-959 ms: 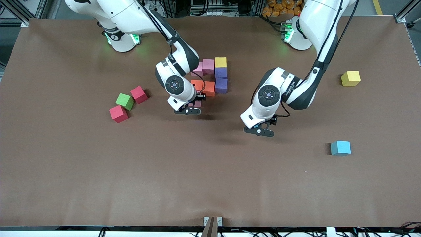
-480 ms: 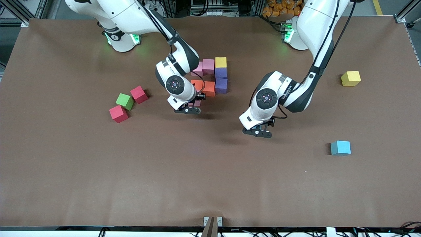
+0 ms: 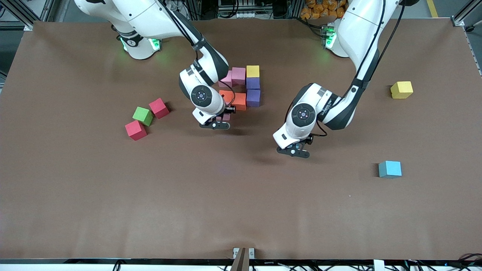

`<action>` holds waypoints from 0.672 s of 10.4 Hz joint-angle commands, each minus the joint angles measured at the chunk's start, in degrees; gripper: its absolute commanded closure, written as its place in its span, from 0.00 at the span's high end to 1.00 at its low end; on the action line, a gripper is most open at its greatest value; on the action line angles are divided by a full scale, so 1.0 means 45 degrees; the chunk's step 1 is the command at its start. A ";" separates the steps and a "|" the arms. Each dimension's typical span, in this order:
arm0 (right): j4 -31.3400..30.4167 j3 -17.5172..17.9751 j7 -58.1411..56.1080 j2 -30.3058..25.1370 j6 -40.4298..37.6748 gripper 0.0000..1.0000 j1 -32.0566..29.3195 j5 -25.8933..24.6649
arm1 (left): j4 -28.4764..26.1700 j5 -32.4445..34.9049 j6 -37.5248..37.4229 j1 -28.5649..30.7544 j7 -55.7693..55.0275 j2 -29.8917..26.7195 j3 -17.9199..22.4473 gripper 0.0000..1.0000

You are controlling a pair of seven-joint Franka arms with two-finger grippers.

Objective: Form number 2 with 11 blocks
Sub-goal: 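Grasp the cyan block with the left gripper and lift it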

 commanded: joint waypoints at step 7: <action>-0.0117 0.0076 0.0491 -0.0241 0.0003 1.00 -0.0169 -0.0174 | 0.0310 0.0116 0.0144 -0.0159 -0.0175 -0.0289 -0.0033 0.31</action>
